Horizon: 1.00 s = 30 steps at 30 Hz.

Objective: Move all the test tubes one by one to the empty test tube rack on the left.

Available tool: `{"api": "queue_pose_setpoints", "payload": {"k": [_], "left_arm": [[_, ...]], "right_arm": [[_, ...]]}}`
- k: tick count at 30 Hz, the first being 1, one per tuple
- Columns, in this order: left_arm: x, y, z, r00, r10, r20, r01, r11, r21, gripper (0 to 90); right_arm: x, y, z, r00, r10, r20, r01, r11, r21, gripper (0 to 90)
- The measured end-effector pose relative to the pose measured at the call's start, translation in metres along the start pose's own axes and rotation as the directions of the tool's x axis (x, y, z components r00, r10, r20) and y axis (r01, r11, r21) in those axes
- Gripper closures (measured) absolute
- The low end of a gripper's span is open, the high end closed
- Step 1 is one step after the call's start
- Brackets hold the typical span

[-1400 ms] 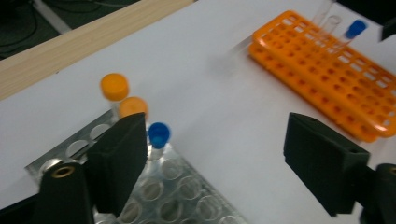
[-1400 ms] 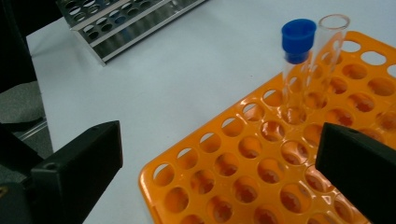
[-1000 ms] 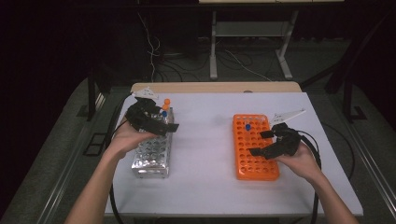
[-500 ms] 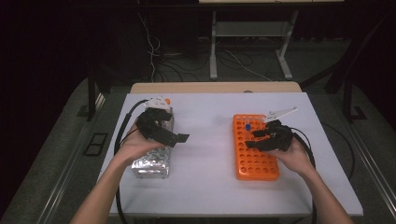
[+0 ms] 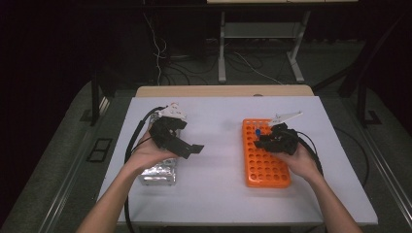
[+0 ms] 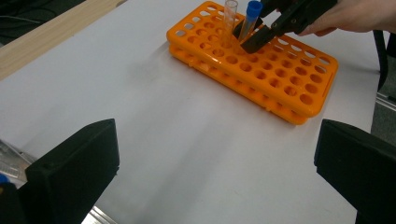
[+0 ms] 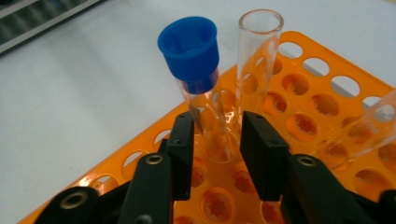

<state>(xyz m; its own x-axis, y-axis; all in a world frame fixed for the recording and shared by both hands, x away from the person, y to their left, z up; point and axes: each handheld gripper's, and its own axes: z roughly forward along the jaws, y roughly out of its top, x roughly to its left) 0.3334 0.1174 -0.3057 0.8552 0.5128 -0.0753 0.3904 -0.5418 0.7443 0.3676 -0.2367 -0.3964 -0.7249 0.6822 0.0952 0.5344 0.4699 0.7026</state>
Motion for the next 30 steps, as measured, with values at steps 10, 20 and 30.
{"api": "queue_pose_setpoints", "payload": {"k": [10, 20, 30], "left_arm": [[-0.003, -0.003, 0.008, 1.0000, 0.004, 0.009, -0.004, 0.9999, 0.014, 0.0], [-0.005, -0.003, 0.015, 0.9998, 0.011, 0.018, -0.011, 0.9996, 0.027, 0.0], [-0.008, 0.003, 0.014, 0.9994, 0.023, 0.026, -0.023, 0.9994, 0.027, 0.0]], "right_arm": [[0.001, 0.001, -0.001, 0.9995, -0.006, 0.031, 0.006, 1.000, -0.012, 75.9], [0.002, 0.003, -0.008, 0.9992, -0.012, 0.038, 0.013, 0.999, -0.036, 76.2], [0.007, 0.010, -0.030, 0.9994, -0.019, 0.030, 0.022, 0.996, -0.088, 76.2]]}}
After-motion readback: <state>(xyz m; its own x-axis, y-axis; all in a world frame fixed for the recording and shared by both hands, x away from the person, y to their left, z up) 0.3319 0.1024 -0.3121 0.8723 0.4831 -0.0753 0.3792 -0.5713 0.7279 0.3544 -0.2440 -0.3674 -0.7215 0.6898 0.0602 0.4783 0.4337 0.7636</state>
